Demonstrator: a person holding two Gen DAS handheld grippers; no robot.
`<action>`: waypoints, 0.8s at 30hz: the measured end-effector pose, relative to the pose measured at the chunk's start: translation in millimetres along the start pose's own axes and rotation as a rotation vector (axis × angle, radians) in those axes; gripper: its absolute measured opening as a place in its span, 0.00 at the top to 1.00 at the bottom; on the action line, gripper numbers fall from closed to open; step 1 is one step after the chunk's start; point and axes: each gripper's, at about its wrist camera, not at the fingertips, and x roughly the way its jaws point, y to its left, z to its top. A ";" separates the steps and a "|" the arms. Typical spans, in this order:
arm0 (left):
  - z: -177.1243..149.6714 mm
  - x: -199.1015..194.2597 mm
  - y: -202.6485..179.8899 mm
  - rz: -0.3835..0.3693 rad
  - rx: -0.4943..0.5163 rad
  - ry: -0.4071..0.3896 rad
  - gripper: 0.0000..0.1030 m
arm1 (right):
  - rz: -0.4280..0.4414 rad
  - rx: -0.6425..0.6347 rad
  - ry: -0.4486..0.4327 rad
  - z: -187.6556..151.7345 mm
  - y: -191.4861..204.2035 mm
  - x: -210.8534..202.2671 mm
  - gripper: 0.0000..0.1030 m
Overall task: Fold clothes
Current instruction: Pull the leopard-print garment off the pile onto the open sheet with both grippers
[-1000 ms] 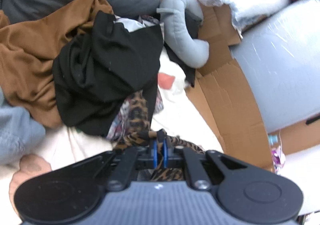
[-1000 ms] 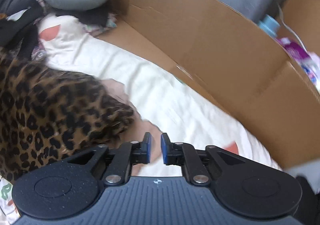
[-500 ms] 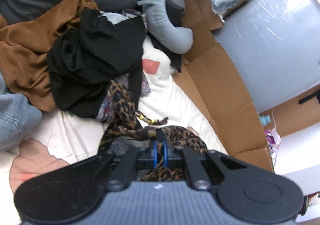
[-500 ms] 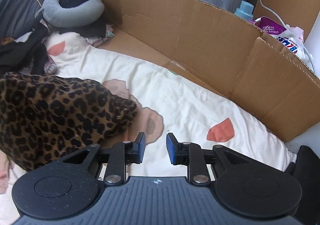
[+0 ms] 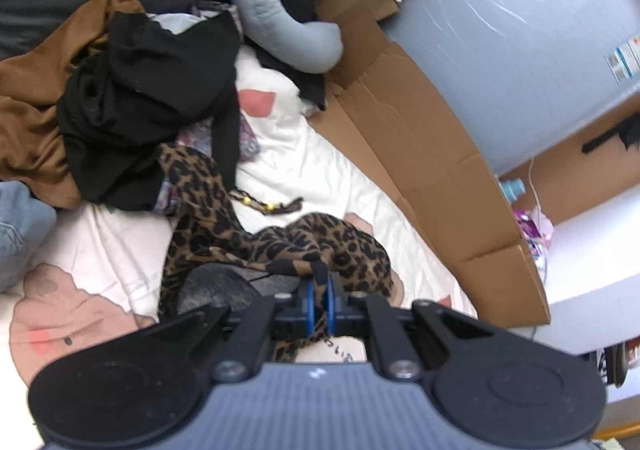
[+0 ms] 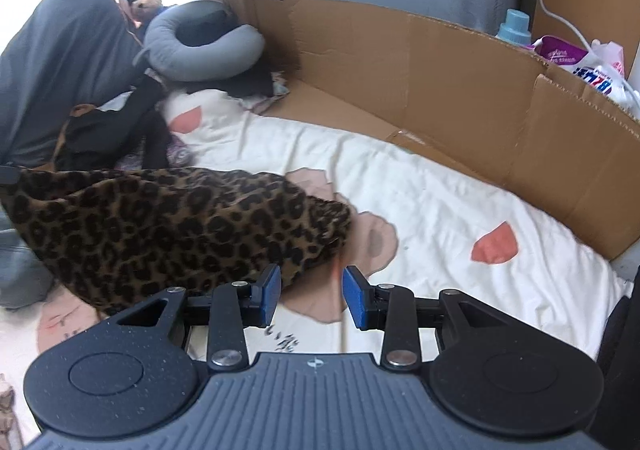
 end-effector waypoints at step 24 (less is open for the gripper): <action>-67.0 63.0 -54.7 -0.120 0.202 0.172 0.94 | 0.339 0.120 0.051 -4.9 12.7 -13.3 0.46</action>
